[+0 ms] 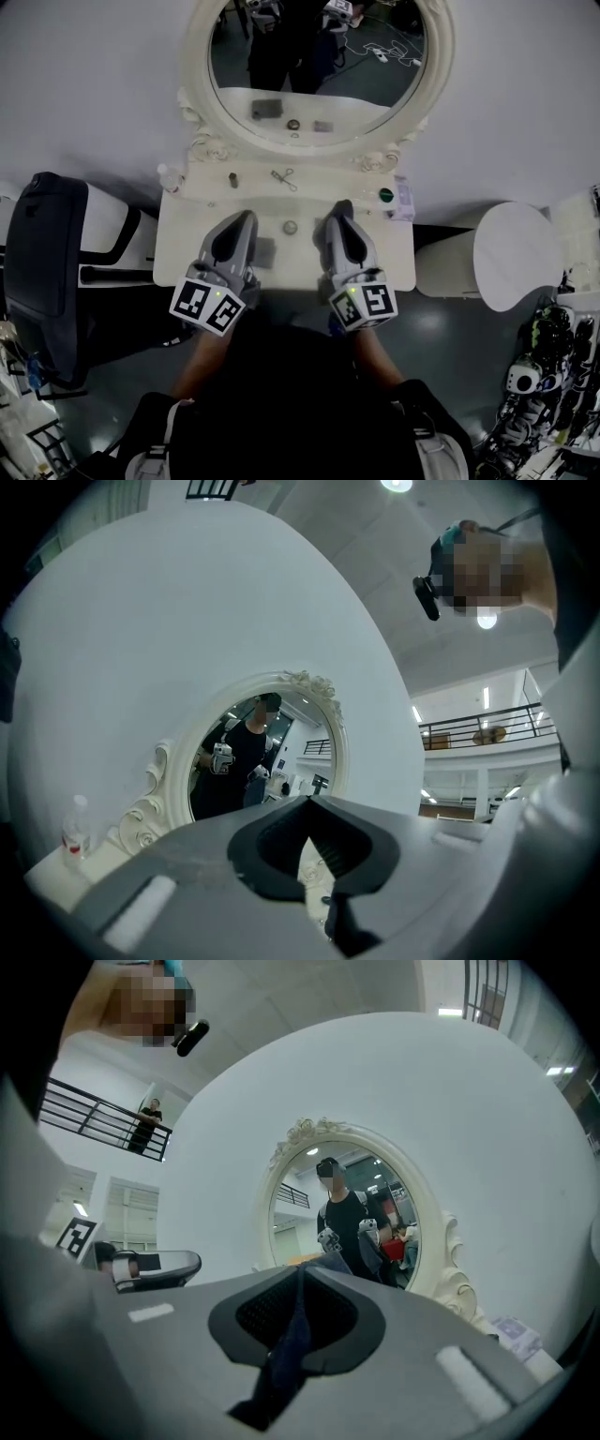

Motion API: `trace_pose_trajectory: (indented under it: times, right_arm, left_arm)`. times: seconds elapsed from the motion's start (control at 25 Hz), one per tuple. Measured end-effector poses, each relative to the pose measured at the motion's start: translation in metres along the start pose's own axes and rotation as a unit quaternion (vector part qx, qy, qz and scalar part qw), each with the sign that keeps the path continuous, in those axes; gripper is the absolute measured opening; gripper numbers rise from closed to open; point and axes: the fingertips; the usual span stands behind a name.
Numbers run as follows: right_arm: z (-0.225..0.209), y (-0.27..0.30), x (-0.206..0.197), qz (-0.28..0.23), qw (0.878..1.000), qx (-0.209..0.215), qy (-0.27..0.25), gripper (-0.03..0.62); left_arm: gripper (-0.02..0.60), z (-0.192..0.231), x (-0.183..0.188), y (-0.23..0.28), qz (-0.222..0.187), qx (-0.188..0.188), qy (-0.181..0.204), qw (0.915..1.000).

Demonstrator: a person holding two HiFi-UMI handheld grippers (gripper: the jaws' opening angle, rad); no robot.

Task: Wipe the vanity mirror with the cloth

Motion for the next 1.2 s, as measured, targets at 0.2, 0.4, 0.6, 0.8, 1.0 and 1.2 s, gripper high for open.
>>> trace_pose_trajectory:
  times: [0.2, 0.4, 0.6, 0.8, 1.0, 1.2]
  right_arm:
    - [-0.008, -0.038, -0.008, 0.008, 1.0, 0.006, 0.01, 0.026]
    - [-0.009, -0.057, -0.014, 0.021, 1.0, 0.012, 0.017, 0.026]
    - [-0.008, -0.061, -0.019, 0.033, 0.999, 0.017, 0.011, 0.025]
    - [-0.003, -0.061, -0.021, 0.035, 0.999, 0.027, 0.008, 0.025]
    - [0.001, -0.059, -0.023, 0.031, 0.999, 0.033, 0.007, 0.025]
    - [0.004, -0.057, -0.025, 0.034, 0.999, 0.029, 0.01, 0.025]
  left_arm:
    - [0.0, -0.03, -0.027, -0.01, 0.015, 0.01, 0.006, 0.9998]
    - [0.0, -0.044, -0.038, -0.02, 0.02, 0.021, 0.011, 0.9995]
    - [0.0, -0.051, -0.042, -0.023, 0.022, 0.024, 0.016, 0.9994]
    - [0.0, -0.053, -0.046, -0.024, 0.025, 0.021, 0.016, 0.9994]
    - [0.0, -0.052, -0.045, -0.023, 0.024, 0.02, 0.017, 0.9994]
    - [0.0, -0.05, -0.043, -0.021, 0.022, 0.016, 0.019, 0.9995]
Point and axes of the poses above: the fingertips, and each gripper's own axes: y forward along the fingers, z to its left, x out of its top, and after that the axes turned 4 degrees about -z, right-handed
